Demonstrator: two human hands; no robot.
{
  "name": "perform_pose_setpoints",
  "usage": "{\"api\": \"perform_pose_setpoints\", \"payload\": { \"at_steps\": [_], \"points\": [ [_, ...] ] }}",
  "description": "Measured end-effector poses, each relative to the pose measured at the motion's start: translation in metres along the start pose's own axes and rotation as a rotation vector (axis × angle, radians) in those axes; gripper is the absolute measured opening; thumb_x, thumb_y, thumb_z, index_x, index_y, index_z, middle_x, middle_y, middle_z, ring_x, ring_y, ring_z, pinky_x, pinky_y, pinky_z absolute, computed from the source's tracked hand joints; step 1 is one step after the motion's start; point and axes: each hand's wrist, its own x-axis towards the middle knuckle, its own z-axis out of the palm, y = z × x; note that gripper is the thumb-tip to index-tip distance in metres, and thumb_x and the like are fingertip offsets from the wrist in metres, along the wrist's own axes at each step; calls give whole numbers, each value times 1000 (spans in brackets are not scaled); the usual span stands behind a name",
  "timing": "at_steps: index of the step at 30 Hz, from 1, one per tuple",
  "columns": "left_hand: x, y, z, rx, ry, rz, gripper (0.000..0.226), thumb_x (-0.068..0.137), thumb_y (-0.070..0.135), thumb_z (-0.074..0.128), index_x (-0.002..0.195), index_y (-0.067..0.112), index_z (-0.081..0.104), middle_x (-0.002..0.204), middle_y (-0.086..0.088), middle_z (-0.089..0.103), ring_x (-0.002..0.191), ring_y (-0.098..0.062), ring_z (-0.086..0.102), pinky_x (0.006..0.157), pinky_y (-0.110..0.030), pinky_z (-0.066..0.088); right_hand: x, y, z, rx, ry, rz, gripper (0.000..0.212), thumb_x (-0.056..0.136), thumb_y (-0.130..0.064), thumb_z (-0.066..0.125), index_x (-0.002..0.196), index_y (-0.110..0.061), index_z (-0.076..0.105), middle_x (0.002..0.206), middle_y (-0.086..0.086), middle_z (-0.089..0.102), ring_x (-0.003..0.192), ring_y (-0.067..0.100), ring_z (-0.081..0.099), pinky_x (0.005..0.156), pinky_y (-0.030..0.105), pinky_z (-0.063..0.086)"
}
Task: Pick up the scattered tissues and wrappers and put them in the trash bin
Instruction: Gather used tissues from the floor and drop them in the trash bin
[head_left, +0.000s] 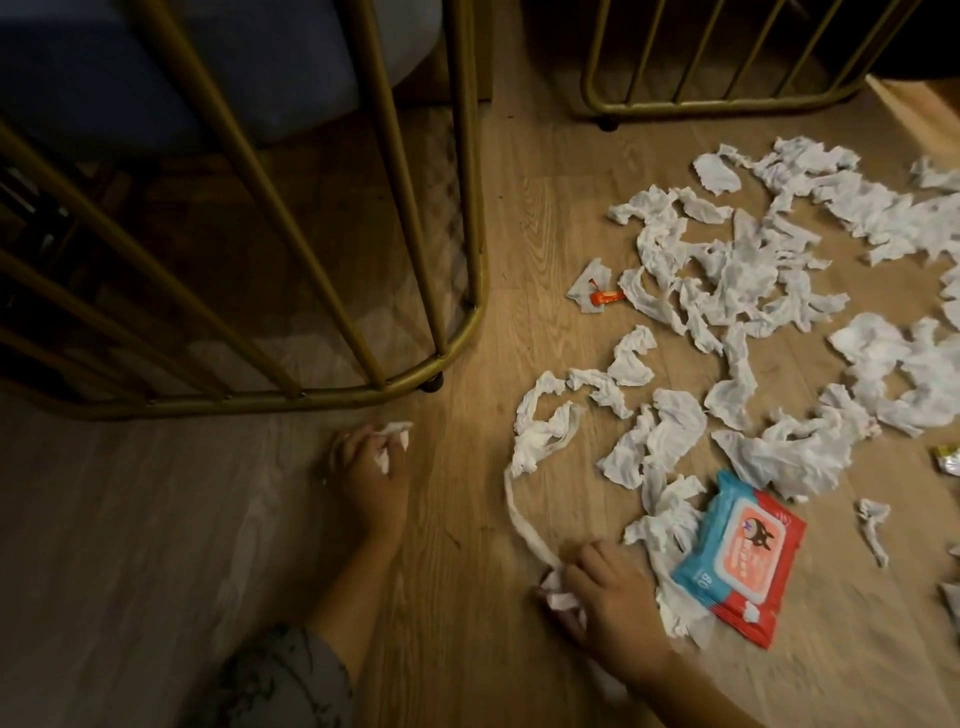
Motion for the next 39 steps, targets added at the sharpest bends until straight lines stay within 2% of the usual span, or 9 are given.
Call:
{"api": "perform_pose_setpoints", "payload": {
  "at_steps": [5,9,12,17,20,25,29,33,39],
  "points": [
    [-24,19,24,-10,-93,-89,34,84,11,67,115,25,64,116,-5,63,116,-28,51,98,-45,43,48,1,-13,87,92,-43,18,84,-30,57,100,-23,57,94,-7,57,82,0,48,69,10,36],
    [-20,24,28,3,-73,-69,18,83,30,68,93,15,74,101,-4,62,99,-26,55,90,-40,45,126,14,-30,131,199,56,36,86,-31,48,114,-13,62,117,12,55,106,25,50,85,40,47],
    [-24,29,27,-40,-54,-65,18,84,26,71,88,8,73,115,-6,58,105,-22,56,89,-34,48,166,31,-32,36,116,202,45,89,-33,44,131,-21,56,152,11,35,141,34,26,109,51,27],
    [-22,27,28,-63,-3,55,22,81,0,70,102,7,73,119,-12,65,114,-27,59,94,-44,50,163,28,-8,-63,-104,134,61,95,-61,29,142,-24,43,159,5,23,149,27,5,119,55,3],
    [-23,34,25,-86,22,82,25,80,-5,69,104,5,72,112,-13,68,106,-28,64,87,-42,54,132,8,3,-18,-110,52,68,89,-69,39,134,-19,49,151,8,35,142,28,24,115,50,28],
    [-30,48,13,-148,-59,19,27,86,-4,62,110,7,70,125,-11,58,106,-17,57,81,-6,39,97,-4,10,133,-63,-138,34,87,-32,63,117,-20,52,125,8,51,113,23,49,86,42,52],
    [-18,89,10,-220,-264,65,31,85,-7,60,109,9,70,116,-9,61,99,-16,59,76,-5,42,99,8,-25,105,54,-129,43,85,-22,69,126,-21,58,121,11,55,104,22,55,80,32,49],
    [4,170,-7,-224,-462,185,21,75,-8,69,75,13,74,90,-3,70,84,-11,62,73,-8,45,110,29,-104,89,197,-17,10,80,-8,69,87,-15,71,95,8,62,81,24,61,65,33,52],
    [4,306,-38,-99,-568,430,42,52,50,89,60,17,64,63,6,66,60,-7,60,57,-24,47,91,55,-249,63,398,45,32,78,-40,57,66,-11,61,63,3,52,54,17,49,49,23,31]
  ]
}}
